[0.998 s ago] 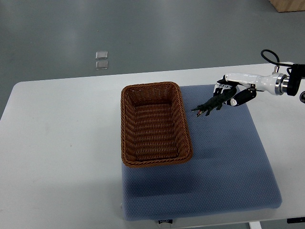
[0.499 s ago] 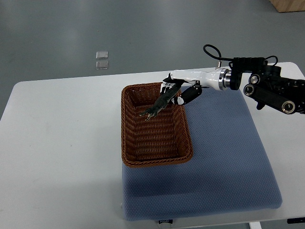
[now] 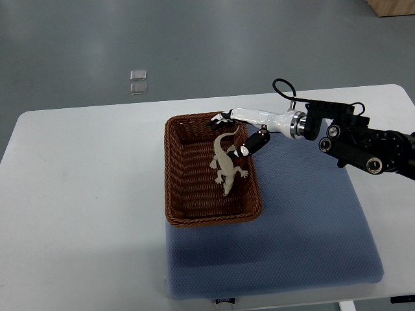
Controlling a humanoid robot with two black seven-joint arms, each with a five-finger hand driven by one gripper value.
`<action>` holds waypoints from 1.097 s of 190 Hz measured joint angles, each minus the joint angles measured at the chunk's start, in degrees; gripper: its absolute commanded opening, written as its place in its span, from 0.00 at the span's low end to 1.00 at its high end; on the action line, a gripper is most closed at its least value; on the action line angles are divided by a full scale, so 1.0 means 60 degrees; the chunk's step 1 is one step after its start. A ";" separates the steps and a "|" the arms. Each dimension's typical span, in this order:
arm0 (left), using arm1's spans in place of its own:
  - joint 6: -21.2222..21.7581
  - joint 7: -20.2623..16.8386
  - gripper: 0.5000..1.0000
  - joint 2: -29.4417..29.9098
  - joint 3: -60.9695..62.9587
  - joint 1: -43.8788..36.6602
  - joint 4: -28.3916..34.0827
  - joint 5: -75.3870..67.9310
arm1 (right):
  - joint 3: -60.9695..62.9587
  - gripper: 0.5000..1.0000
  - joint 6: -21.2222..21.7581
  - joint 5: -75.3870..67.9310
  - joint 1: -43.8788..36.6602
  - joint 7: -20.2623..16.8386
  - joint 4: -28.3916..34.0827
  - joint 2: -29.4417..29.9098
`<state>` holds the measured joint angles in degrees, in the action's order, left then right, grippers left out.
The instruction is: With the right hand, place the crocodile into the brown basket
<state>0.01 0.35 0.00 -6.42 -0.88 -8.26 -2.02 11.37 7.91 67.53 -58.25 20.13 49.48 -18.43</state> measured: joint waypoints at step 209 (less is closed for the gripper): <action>-0.0003 0.0000 1.00 0.0000 0.0000 0.0001 -0.0003 0.0000 | 0.0845 0.85 0.2040 -1.0699 0.1293 -0.1511 -0.0159 -0.2215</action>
<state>-0.01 0.35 0.00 -6.42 -0.88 -8.28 -2.02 16.44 20.15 3.34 -50.49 11.06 48.52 -31.72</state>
